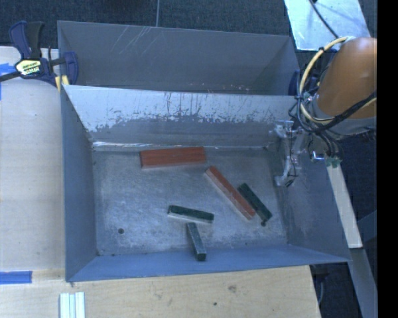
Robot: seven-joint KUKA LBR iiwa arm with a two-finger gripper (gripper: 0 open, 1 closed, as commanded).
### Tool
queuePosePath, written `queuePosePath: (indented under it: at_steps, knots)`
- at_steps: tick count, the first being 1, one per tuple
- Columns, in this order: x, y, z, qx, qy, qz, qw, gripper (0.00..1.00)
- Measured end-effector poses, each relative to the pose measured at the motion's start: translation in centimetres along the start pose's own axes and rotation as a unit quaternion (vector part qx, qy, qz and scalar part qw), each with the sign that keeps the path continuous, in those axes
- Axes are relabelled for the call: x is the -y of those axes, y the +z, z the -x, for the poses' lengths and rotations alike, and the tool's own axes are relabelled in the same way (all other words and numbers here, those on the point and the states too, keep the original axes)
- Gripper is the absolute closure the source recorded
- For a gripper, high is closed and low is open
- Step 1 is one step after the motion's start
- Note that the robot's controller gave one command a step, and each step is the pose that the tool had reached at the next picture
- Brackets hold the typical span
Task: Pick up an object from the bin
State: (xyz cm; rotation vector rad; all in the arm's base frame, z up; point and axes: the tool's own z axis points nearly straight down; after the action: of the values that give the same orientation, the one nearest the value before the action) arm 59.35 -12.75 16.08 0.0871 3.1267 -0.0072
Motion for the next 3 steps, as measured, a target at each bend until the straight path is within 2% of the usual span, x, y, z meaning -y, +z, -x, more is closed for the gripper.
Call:
queuePosePath:
  at_steps: [1,2,3]
  knots:
    - [-1.72,9.21,-6.34,-0.0098,-0.045,0.003,0.999,0.0]
    - [-1.52,8.61,-5.89,-0.004,-0.045,0.001,0.999,1.0]
    - [-1.64,8.8,-5.98,-0.0056,-0.046,0.002,0.9989,0.0]
